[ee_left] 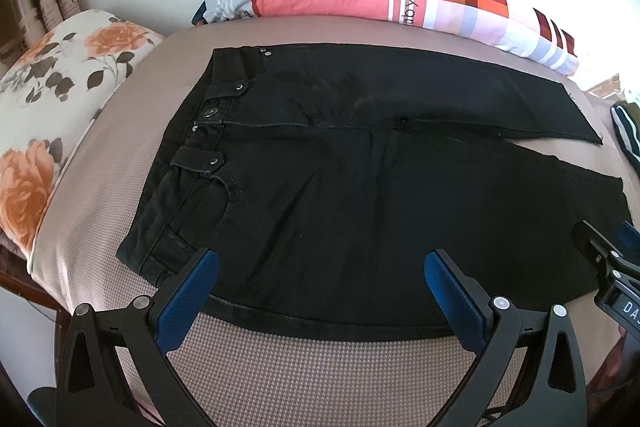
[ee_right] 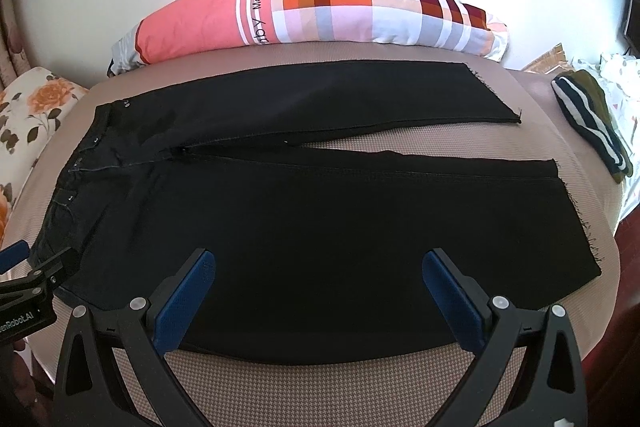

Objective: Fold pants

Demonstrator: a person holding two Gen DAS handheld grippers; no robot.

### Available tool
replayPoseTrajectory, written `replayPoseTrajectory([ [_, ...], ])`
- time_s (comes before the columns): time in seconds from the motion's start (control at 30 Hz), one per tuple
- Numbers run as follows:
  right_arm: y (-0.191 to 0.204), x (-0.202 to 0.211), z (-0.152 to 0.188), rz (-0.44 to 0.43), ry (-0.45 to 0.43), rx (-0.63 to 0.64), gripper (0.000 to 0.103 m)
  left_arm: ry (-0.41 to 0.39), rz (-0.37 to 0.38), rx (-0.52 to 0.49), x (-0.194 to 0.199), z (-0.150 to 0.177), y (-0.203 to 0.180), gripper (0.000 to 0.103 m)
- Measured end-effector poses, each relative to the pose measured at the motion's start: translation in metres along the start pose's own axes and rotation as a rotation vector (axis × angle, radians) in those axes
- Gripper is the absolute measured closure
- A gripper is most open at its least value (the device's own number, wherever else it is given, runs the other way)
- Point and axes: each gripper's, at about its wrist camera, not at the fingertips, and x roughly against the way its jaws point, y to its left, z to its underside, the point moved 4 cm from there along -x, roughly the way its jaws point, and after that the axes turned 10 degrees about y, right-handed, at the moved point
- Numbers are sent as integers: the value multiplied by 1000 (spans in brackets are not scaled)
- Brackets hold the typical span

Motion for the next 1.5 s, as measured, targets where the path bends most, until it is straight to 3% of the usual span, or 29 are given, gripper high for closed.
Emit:
replayPoseTrajectory([
  [1.5,-2,-6,2,2,20,-2,0,-2,-11,-8,-2,0,1,1],
])
